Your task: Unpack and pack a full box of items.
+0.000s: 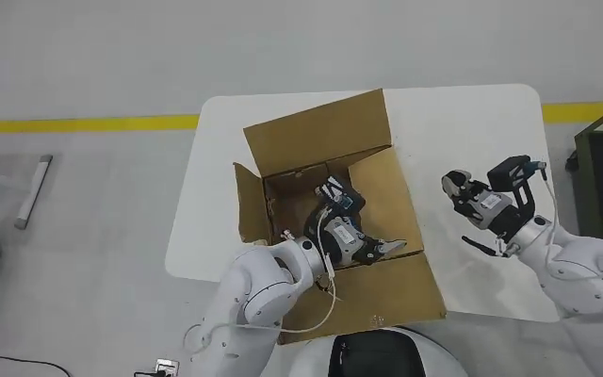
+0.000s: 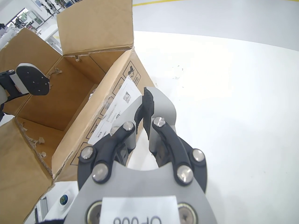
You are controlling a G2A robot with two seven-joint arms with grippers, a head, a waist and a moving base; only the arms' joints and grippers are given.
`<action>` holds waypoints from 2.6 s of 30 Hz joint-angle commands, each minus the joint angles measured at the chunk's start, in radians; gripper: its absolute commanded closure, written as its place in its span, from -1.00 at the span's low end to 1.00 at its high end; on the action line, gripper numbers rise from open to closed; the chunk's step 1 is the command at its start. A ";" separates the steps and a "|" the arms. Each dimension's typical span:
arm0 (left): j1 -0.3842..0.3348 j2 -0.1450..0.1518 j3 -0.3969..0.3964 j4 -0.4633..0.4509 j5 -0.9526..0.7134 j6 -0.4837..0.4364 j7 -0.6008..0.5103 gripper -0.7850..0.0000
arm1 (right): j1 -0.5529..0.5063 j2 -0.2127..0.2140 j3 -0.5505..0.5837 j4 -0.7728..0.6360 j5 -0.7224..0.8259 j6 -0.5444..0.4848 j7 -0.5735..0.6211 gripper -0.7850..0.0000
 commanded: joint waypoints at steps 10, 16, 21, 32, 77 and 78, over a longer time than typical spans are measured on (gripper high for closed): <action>0.007 -0.016 0.071 0.092 -0.021 0.232 0.058 -1.00 | 0.011 -0.006 -0.045 0.012 -0.016 -0.010 -0.014 1.00; -0.029 -0.029 0.032 0.169 -0.229 0.358 0.074 -1.00 | 0.011 -0.008 -0.057 0.013 -0.022 -0.011 -0.009 1.00; -0.063 -0.034 0.031 0.234 -0.286 0.403 0.069 -1.00 | 0.016 -0.009 -0.069 0.018 -0.025 -0.011 0.007 1.00; -0.085 -0.039 0.036 0.311 -0.409 0.429 0.050 -1.00 | 0.033 -0.013 -0.091 0.030 -0.021 -0.008 0.026 0.95; -0.336 -0.109 0.351 0.335 -0.622 0.178 0.142 -1.00 | -0.110 -0.007 0.328 0.012 0.557 0.013 0.080 -0.75; -0.340 -0.111 0.357 0.342 -0.617 0.176 0.145 -1.00 | -0.108 -0.007 0.328 0.012 0.561 0.011 0.086 -0.70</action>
